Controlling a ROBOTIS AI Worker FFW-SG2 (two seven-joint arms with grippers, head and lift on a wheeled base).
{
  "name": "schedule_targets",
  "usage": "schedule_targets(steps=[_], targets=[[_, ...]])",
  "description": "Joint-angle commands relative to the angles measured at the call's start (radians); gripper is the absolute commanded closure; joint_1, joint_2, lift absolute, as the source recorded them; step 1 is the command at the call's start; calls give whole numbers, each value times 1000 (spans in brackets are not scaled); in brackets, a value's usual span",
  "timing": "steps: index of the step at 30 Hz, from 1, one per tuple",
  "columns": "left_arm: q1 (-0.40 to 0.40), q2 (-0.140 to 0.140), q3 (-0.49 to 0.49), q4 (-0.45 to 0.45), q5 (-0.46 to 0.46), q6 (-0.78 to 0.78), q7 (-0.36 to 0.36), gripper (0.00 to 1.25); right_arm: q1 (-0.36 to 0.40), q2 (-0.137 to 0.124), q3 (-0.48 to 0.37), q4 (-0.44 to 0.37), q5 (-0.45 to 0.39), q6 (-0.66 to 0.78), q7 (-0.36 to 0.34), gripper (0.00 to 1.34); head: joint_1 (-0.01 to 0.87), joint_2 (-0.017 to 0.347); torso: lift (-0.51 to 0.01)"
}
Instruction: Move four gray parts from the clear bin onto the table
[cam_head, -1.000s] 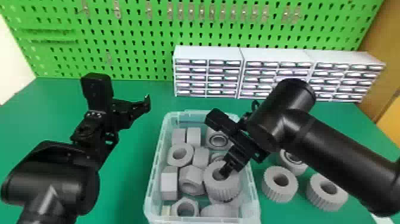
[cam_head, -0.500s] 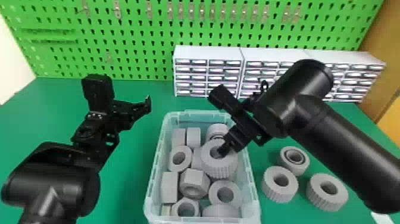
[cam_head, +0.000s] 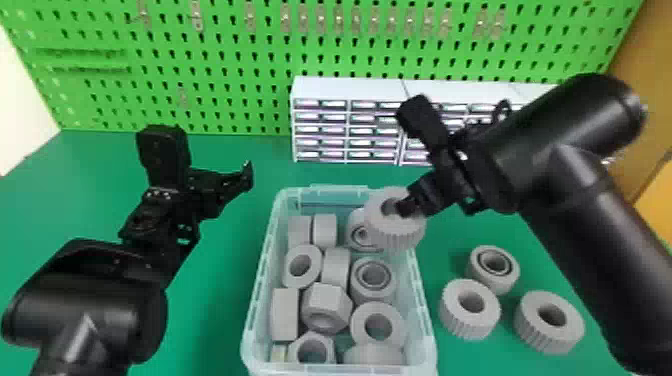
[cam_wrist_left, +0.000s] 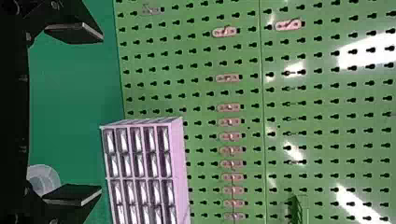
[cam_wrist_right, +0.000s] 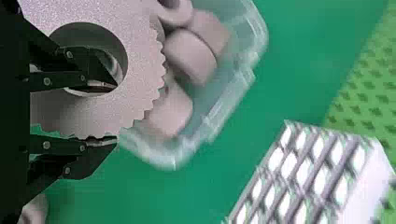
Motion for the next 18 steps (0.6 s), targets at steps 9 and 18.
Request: schedule_targets(steps=[9,18], targets=[[3,0,6,-7,2,0,0,144,121,28,-171,-132,222,7,0,1177,686,26,-50],[5,-2,20,-10,6,0,-17,142,211,56,-274,-173,366,7,0,1177,686,26,-50]])
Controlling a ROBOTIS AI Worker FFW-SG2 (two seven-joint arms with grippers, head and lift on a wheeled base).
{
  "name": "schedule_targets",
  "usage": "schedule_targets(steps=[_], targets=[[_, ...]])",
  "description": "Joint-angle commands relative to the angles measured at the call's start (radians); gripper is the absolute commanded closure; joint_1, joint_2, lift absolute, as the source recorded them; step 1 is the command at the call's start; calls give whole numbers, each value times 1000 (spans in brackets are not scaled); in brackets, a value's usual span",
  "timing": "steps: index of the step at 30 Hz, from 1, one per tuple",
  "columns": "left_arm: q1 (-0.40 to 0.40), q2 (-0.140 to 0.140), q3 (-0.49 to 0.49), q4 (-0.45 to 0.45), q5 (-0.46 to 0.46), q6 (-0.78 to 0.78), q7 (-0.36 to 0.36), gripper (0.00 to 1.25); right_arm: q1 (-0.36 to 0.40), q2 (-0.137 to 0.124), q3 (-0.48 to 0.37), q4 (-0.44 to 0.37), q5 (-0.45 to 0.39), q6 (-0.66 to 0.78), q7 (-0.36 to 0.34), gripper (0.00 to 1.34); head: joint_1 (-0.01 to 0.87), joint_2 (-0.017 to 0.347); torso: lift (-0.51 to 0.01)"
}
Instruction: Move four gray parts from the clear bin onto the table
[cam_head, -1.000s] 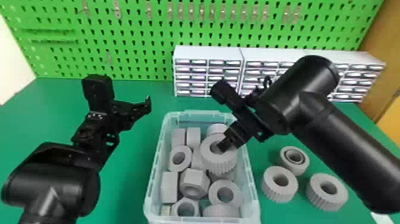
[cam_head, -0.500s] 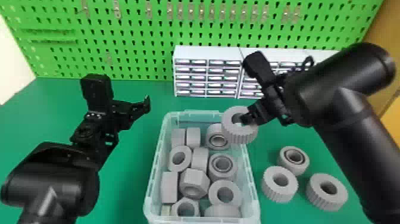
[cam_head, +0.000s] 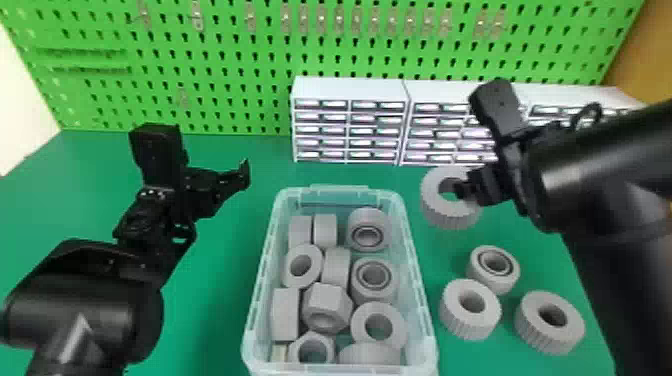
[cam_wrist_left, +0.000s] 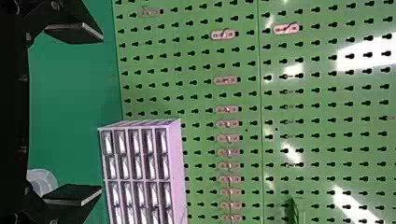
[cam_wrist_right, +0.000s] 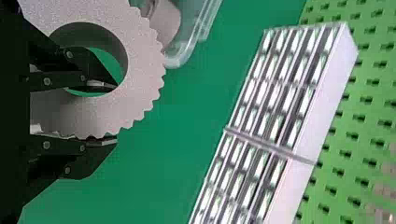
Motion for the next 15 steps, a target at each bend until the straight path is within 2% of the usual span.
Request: schedule_targets(steps=[1,10,15], targets=[[-2,-1,2,-1,1,0,-5,142,47,15,-48,-18,68,3,0,1177,686,26,-50],[-3,-4,13,-1,5,0,-22,142,130,36,-128,-37,258,3,0,1177,686,26,-50],[-3,-7,15,-1,8,0,-26,142,171,44,-220,-30,263,3,0,1177,686,26,-50]])
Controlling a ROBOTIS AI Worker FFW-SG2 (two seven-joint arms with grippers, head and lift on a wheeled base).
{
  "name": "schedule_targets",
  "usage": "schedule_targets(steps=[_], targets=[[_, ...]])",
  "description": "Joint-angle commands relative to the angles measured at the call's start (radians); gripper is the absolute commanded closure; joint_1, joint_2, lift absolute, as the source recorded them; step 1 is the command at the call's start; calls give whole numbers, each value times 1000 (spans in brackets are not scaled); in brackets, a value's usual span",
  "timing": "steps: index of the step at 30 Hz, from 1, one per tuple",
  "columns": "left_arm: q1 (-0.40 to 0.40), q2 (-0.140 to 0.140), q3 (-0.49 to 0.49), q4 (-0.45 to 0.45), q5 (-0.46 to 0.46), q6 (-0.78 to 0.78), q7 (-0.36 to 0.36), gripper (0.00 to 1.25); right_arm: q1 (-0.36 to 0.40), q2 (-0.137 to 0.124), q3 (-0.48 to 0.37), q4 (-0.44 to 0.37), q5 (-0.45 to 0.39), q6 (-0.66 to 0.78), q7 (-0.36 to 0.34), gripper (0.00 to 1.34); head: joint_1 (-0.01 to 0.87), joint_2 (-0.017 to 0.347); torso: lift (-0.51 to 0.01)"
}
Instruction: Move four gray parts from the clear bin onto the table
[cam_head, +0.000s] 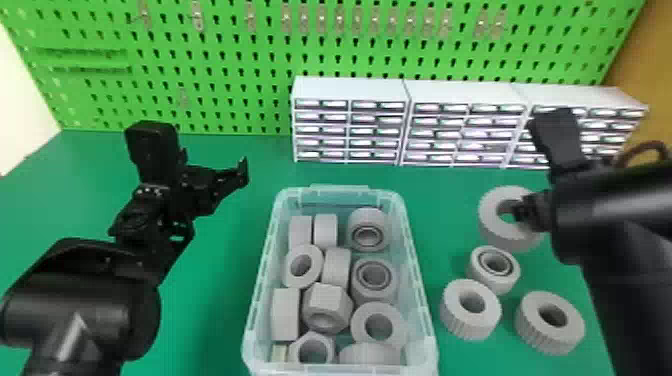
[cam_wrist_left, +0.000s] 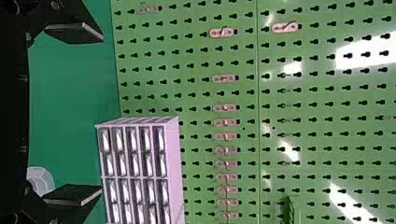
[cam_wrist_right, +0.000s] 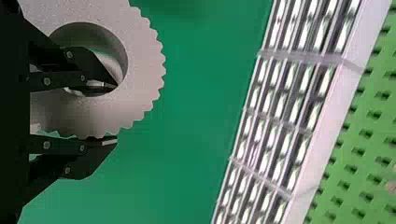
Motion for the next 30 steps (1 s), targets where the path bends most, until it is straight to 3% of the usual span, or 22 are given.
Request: schedule_targets(steps=[1,10,21,30], targets=[[0,-2,2,0,2,0,-2,142,48,12,-98,11,12,3,0,1177,686,26,-50],[-3,-12,5,0,-2,0,-7,144,109,38,-250,98,-19,-89,0,1177,686,26,-50],[2,-30,22,0,-13,0,-31,144,113,32,-293,193,10,-198,0,1177,686,26,-50],[-1,-30,14,3,-16,0,-33,144,65,32,-333,318,7,-314,0,1177,686,26,-50]])
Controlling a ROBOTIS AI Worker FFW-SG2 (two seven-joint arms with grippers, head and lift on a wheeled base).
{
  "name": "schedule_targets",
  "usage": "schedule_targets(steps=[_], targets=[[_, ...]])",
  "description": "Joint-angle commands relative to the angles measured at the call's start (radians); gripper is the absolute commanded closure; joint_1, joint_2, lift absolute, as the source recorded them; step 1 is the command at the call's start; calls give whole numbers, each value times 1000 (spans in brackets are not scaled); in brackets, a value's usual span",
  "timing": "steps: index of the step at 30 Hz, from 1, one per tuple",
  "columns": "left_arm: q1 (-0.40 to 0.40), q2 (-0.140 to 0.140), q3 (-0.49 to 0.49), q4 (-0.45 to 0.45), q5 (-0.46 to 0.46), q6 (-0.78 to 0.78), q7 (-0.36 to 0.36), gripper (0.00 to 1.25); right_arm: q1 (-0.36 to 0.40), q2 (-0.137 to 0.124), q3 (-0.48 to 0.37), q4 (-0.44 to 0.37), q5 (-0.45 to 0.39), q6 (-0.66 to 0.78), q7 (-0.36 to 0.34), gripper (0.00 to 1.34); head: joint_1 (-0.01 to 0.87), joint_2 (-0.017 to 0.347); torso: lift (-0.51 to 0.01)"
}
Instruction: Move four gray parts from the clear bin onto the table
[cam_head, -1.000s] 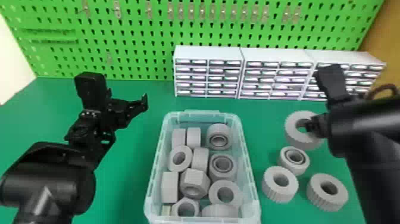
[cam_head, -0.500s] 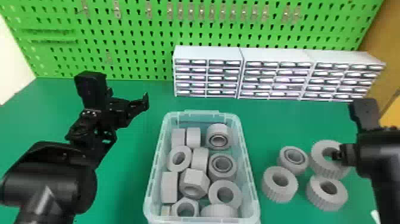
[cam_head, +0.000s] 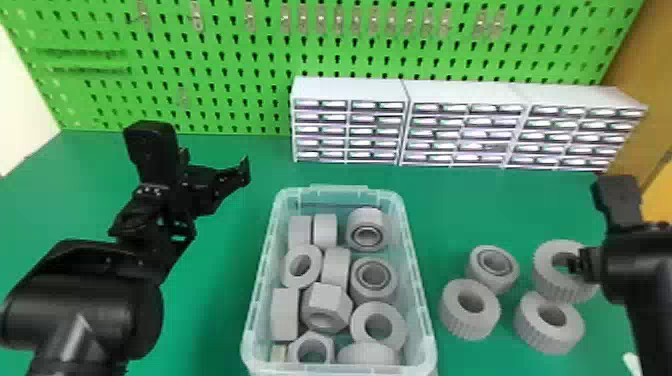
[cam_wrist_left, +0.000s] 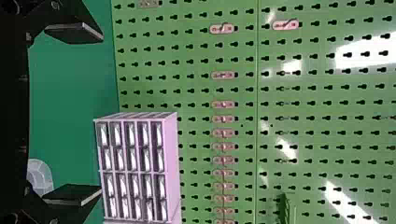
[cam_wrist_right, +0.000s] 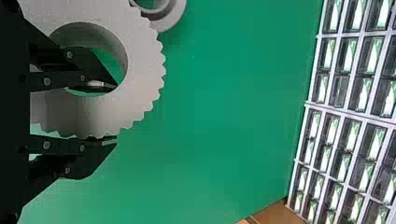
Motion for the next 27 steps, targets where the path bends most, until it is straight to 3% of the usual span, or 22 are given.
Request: schedule_targets(steps=[1,6,12,19,27], targets=[[-1,0,-7,3,-3,0,0,142,-26,1,-26,68,0,-62,0,1177,686,26,-50],[1,-2,-15,6,-3,0,0,142,-43,1,-55,127,0,-121,-2,1179,686,26,-50],[1,-3,-16,6,0,0,0,142,-84,-16,-93,289,-32,-265,-2,1177,686,26,-50],[-1,-3,-19,8,2,0,0,142,-122,-17,-121,406,-97,-375,-80,1177,686,26,-50],[-3,-3,-19,9,4,0,-1,142,-136,-13,-104,440,-106,-395,-84,1179,686,26,-50]])
